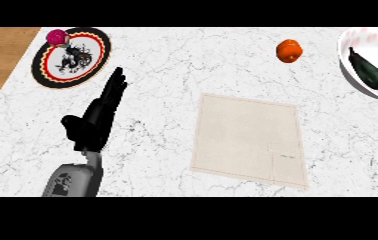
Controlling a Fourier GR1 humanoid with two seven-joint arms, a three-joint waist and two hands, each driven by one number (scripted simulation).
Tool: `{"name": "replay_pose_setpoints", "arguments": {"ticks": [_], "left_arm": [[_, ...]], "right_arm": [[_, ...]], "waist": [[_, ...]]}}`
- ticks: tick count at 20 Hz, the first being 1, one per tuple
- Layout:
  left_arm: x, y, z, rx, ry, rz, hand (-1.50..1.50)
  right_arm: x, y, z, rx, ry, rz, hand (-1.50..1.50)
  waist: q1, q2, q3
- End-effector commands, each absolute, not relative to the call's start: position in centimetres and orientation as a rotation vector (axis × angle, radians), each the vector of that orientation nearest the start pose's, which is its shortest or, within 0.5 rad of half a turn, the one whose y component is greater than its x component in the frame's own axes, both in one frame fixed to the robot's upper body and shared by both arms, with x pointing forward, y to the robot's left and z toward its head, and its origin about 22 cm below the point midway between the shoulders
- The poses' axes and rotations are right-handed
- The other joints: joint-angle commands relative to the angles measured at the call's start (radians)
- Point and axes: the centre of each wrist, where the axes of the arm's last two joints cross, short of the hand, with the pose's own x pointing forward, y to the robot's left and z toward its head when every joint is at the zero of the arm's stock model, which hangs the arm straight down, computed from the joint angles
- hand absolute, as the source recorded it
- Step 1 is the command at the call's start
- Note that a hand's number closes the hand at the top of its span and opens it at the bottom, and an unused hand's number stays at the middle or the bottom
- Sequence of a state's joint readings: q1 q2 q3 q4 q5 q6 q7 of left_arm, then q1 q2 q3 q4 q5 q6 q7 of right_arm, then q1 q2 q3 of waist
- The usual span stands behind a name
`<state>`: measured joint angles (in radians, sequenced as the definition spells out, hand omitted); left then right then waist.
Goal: Pick the eggplant from the placemat and place it in the bowl
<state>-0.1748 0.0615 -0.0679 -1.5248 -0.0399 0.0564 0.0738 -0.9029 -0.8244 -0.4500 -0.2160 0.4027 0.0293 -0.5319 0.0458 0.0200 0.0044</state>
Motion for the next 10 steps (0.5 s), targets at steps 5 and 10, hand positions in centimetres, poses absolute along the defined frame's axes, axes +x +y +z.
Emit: {"name": "replay_pose_setpoints", "arguments": {"ticks": [5, 10], "left_arm": [[27.4, 21.3, 3.3, 0.036, -1.596, -0.148, 0.0], [27.1, 20.3, 3.3, 0.046, -1.596, -0.135, 0.0]], "right_arm": [[33.6, -53.6, 16.9, -0.694, -1.68, 0.04, -1.5], [32.6, -54.7, 17.9, -0.594, -1.686, -0.055, -1.5]], "waist": [[-0.01, -0.007, -0.001], [-0.01, -0.008, -0.001]]}}
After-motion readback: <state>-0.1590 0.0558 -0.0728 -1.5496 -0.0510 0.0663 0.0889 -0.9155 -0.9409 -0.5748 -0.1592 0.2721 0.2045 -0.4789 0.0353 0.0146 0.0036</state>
